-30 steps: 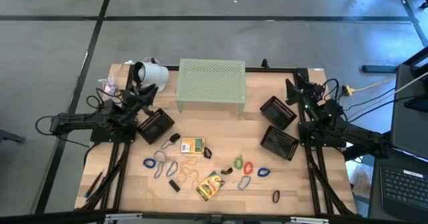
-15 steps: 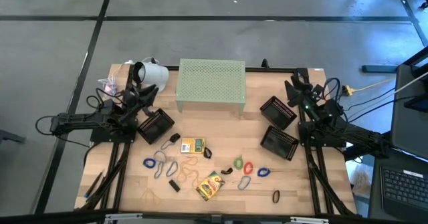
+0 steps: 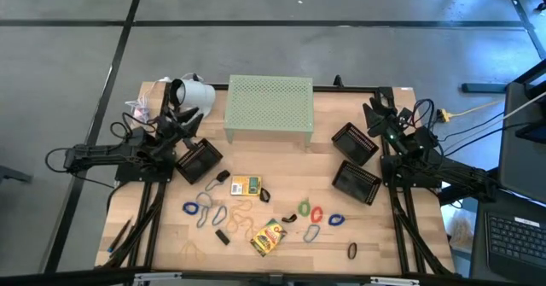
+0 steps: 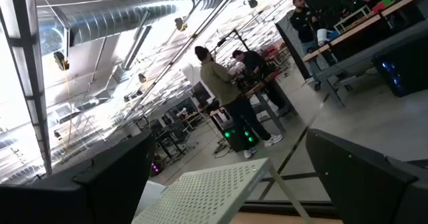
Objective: Pick & Place Office Desk Supplies
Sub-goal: Put the green spring keychain into the top black bin
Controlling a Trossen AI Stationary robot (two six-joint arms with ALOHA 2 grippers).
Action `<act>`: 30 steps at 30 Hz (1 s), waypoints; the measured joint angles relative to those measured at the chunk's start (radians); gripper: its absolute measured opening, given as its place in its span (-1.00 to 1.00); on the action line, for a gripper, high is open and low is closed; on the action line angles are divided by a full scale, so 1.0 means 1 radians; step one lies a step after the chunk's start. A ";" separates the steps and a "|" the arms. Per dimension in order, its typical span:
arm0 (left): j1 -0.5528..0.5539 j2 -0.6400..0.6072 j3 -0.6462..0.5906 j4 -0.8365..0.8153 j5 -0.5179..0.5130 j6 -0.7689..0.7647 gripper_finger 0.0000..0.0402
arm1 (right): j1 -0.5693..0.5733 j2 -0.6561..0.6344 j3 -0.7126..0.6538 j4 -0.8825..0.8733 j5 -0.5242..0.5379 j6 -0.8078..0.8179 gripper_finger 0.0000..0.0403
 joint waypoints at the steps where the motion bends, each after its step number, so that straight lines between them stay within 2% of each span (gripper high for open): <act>1: 0.000 0.000 0.000 0.000 0.000 0.002 -0.26 | 0.000 0.000 0.000 0.000 0.000 0.000 0.94; 7: 0.000 0.000 0.000 0.000 -0.004 0.002 -0.09 | 0.000 0.000 0.000 0.000 0.000 0.023 0.94; 15: 0.000 0.000 0.000 0.000 -0.006 0.002 -0.08 | 0.000 0.000 0.000 -0.010 0.026 0.059 0.91; 20: 0.000 0.000 0.000 0.000 -0.007 0.002 -0.07 | 0.000 0.000 0.000 -0.027 0.018 0.006 0.64; 24: 0.000 0.001 0.000 0.000 -0.007 0.002 -0.08 | 0.000 0.000 0.000 -0.022 -0.087 -0.051 0.35; 30: 0.000 0.001 0.000 0.000 -0.007 0.002 -0.08 | 0.000 0.000 0.000 0.015 -0.138 -0.082 0.07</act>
